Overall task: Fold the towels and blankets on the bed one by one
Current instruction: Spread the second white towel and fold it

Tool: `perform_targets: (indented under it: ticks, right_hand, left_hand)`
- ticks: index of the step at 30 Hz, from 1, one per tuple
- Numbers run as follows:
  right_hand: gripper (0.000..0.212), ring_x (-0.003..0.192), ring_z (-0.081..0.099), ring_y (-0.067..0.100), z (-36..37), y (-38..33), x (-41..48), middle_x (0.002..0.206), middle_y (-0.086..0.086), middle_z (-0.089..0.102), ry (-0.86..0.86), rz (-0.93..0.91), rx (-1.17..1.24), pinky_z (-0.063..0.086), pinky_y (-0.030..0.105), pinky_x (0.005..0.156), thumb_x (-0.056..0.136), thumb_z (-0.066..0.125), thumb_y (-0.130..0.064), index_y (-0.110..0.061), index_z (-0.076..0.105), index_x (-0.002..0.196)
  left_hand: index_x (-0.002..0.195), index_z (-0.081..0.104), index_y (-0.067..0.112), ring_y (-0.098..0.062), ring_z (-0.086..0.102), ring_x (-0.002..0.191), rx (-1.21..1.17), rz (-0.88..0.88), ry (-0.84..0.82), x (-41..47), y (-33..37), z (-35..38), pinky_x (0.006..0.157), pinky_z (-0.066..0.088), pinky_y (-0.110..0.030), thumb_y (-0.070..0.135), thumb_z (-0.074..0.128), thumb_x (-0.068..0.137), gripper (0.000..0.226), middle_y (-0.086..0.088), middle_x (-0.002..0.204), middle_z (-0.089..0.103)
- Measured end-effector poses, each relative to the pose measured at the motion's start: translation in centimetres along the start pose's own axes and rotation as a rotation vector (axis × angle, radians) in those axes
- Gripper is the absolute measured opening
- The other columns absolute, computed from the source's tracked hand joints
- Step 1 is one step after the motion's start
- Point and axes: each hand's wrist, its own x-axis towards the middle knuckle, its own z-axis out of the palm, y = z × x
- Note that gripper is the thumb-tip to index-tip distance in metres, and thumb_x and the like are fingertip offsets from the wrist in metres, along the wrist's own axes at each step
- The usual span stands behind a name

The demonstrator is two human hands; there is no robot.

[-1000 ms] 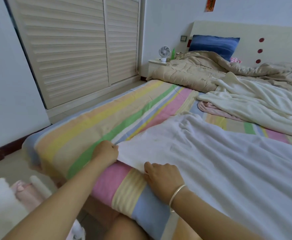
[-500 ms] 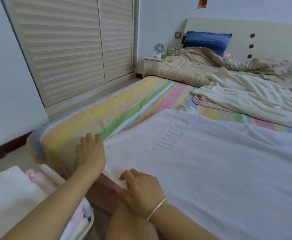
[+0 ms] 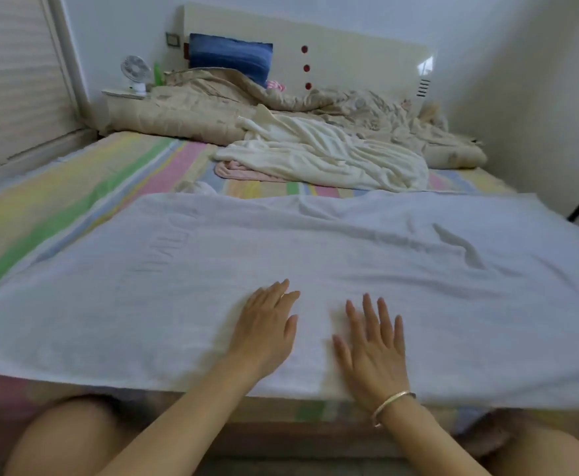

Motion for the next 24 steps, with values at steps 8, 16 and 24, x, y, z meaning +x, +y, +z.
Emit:
perform_targets:
  ticks: [8,16,24]
  right_hand:
    - [0.059,0.14,0.036,0.019,-0.8,5.2,-3.6,0.149,-0.002,0.042,-0.068,-0.215,0.111,0.02,0.042,0.113,0.101,0.014,-0.052,-0.025,0.048,0.141]
    - [0.081,0.149,-0.009,0.018,-2.6,13.3,-2.5,0.162,-0.004,-0.005,-0.212,0.368,0.061,-0.009,0.044,0.118,0.083,-0.002,-0.068,-0.032,0.007,0.154]
    - [0.016,0.101,0.055,0.033,-4.9,20.4,-5.7,0.105,0.011,0.061,0.533,0.651,0.421,0.042,0.035,0.087,0.089,0.058,-0.006,-0.009,0.066,0.103]
  left_hand:
    - [0.154,0.02,0.026,-0.015,0.008,0.15,0.229,0.159,-0.137,0.3,3.8,4.1,0.122,0.003,-0.036,0.059,-0.018,0.086,0.085,0.002,0.162,0.011]
    - [0.154,0.019,0.031,-0.008,0.006,0.149,0.19,0.085,-0.184,0.5,4.4,3.6,0.122,0.004,-0.032,0.057,-0.005,0.085,0.077,0.009,0.162,0.009]
    - [0.146,0.04,0.02,-0.017,0.026,0.144,-0.015,0.111,-0.115,3.7,12.9,6.4,0.12,0.015,-0.031,0.031,0.032,0.098,0.05,0.0,0.156,0.031]
